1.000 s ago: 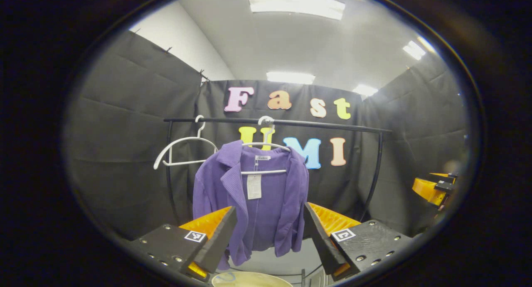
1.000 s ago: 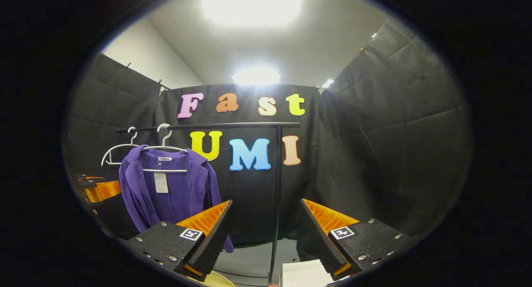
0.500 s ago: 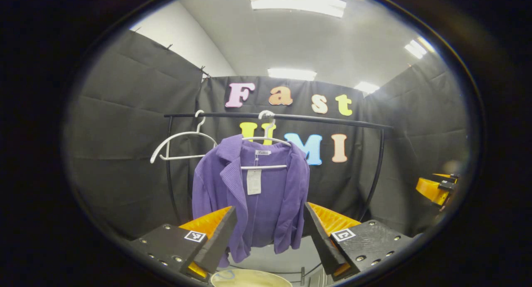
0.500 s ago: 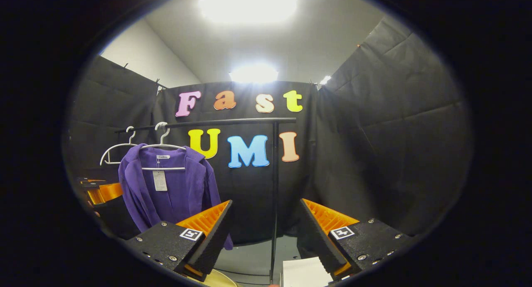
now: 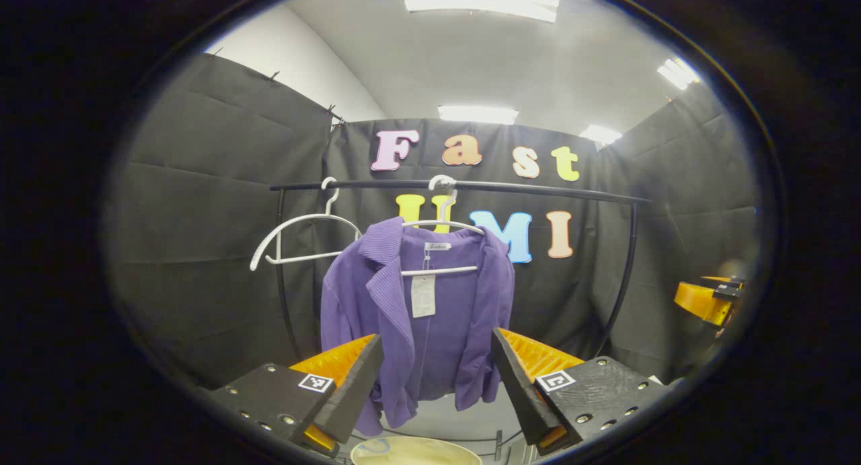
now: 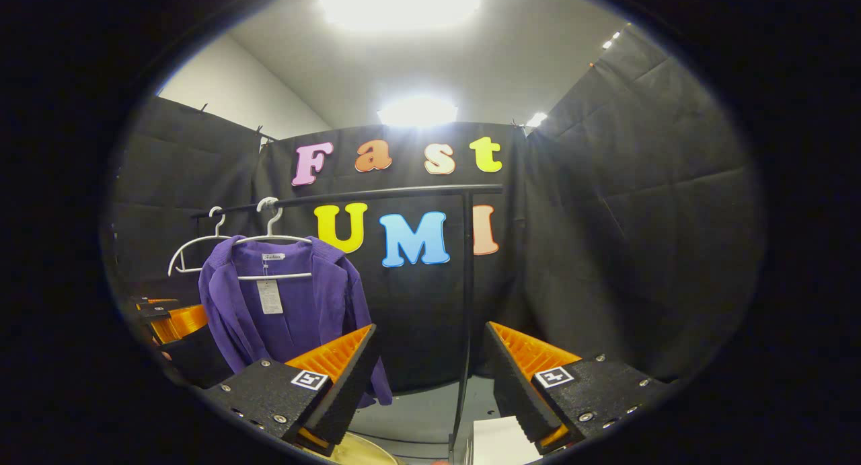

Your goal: Grasp the clothes on the hanger with both hands and then place them into the laundry hamper below.

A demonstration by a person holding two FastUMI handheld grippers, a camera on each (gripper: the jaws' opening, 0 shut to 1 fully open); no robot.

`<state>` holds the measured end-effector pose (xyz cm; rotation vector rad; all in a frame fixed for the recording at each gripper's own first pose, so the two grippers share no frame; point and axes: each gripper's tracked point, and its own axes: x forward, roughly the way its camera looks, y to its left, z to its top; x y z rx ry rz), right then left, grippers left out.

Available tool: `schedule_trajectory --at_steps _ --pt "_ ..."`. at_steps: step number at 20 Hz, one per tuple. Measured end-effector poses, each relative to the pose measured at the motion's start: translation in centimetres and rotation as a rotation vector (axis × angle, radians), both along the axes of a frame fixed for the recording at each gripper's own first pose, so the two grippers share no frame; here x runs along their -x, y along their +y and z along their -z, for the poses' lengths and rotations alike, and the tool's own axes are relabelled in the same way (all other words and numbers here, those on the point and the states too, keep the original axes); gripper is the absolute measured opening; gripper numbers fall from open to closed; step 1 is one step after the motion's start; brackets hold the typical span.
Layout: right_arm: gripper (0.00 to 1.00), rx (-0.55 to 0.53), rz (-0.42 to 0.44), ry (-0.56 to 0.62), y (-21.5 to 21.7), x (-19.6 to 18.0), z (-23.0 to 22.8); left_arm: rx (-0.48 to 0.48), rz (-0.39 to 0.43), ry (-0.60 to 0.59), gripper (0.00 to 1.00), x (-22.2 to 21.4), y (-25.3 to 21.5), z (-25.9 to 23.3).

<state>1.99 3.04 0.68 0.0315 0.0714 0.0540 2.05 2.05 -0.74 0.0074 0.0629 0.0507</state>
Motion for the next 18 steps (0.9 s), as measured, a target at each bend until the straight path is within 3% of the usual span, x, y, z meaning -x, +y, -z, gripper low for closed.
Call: schedule_trajectory --at_steps 1,2,5,6,7,9,10,18 --pt "0.95 0.007 -0.012 0.005 0.9 -0.7 -0.3 0.000 -0.005 -0.006 0.93 -0.4 0.6 -0.2" --pt "0.95 0.006 -0.031 0.010 2.1 -1.2 -0.5 0.007 -0.011 -0.014 0.98 -0.8 1.2 -0.3" --pt "0.95 0.006 -0.108 0.008 5.9 -2.9 -1.6 0.036 -0.025 -0.017 0.98 -2.2 2.7 -0.3" --pt "0.96 0.017 -0.139 0.013 7.2 -3.4 -1.7 0.039 -0.036 -0.014 0.93 -2.4 3.1 -0.4" --pt "0.95 0.031 -0.168 0.019 8.3 -4.0 -1.7 0.036 -0.046 -0.014 0.98 -2.6 3.6 -0.6" --pt "0.96 0.051 -0.217 0.032 10.1 -5.1 -1.7 0.020 -0.070 -0.017 0.93 -3.2 4.5 -1.0" --pt "0.96 0.050 -0.241 0.040 11.1 -5.7 -1.6 0.023 -0.082 -0.010 0.98 -3.6 4.8 -1.0" --pt "0.96 -0.010 -0.373 0.106 17.2 -11.1 0.3 0.057 -0.180 0.031 0.98 -8.1 7.7 -0.8"
